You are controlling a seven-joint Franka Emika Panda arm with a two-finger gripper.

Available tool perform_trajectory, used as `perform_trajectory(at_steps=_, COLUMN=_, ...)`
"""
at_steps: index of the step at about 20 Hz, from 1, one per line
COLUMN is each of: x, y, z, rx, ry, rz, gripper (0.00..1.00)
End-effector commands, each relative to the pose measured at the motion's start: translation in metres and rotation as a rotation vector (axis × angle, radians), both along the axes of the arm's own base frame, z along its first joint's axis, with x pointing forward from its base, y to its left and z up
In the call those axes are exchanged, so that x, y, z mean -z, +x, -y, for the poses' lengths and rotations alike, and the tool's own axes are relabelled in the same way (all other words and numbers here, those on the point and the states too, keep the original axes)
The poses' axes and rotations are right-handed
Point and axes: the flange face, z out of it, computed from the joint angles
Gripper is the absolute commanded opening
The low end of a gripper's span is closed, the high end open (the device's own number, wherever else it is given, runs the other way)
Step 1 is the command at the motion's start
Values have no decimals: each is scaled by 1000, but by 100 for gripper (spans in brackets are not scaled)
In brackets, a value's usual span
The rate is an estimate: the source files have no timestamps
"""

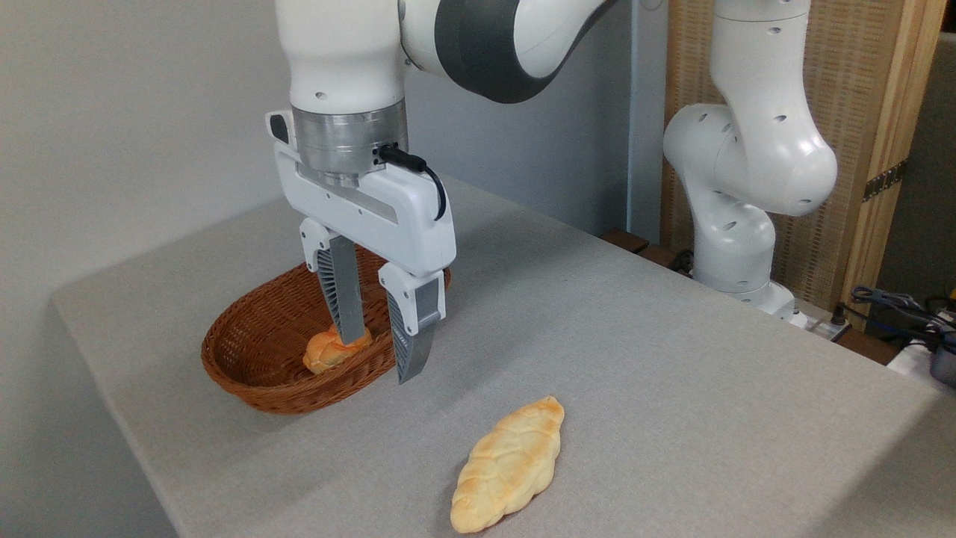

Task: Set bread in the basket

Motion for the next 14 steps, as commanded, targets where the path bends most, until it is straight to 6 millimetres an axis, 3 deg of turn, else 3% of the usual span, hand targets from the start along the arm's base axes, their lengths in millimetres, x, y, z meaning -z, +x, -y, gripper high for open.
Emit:
perform_trajectory(at_steps=1, x=-6, y=-2, z=-1, rx=-2, ry=-13, rz=-7, gripper=100)
perform_trajectory(at_steps=14, x=-5, y=-17, z=-7, rx=-7, ry=-15, rz=-87, gripper=100)
